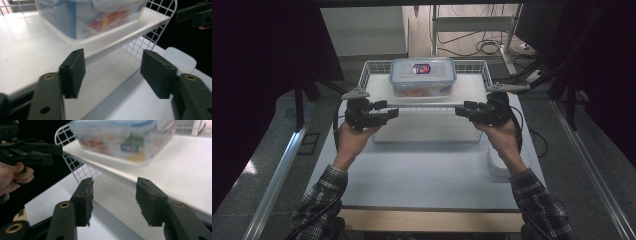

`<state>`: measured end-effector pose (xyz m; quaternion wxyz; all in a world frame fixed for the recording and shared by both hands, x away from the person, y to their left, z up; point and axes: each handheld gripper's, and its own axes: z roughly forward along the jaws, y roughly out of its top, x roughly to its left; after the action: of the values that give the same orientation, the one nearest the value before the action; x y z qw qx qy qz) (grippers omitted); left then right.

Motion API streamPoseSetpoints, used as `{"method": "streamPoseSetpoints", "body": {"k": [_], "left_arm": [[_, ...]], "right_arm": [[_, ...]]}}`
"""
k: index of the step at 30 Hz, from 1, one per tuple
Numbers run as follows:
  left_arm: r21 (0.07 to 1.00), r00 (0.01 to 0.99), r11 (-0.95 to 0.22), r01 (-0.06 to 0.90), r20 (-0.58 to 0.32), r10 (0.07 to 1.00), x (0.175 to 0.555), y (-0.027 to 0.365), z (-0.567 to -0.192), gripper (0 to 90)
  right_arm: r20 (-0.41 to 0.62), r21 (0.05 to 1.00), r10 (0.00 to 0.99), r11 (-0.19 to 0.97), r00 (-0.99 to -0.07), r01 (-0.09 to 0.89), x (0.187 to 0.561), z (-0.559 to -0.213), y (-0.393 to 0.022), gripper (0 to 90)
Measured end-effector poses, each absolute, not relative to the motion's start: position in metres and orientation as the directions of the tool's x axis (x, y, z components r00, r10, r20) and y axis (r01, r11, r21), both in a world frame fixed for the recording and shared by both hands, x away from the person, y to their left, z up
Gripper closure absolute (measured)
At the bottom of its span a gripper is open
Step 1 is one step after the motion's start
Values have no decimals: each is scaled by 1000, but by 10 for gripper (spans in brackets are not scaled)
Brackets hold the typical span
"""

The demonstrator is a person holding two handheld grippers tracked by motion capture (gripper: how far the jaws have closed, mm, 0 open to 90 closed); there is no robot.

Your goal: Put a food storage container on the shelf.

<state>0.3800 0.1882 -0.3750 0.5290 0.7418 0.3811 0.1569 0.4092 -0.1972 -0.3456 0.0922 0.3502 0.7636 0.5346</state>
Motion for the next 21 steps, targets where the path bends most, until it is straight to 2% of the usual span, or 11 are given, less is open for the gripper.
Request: {"method": "streamPoseSetpoints", "body": {"k": [12, 21], "left_arm": [[904, 659, -189, 384, -125, 742, 342, 185, -395, 140], [897, 663, -232, 377, -87, 743, 319, 179, -412, 66]], "right_arm": [[137, 878, 646, 272, -751, 394, 378, -369, -199, 300], [93, 884, 652, 294, -752, 363, 363, -388, -205, 185]]}}
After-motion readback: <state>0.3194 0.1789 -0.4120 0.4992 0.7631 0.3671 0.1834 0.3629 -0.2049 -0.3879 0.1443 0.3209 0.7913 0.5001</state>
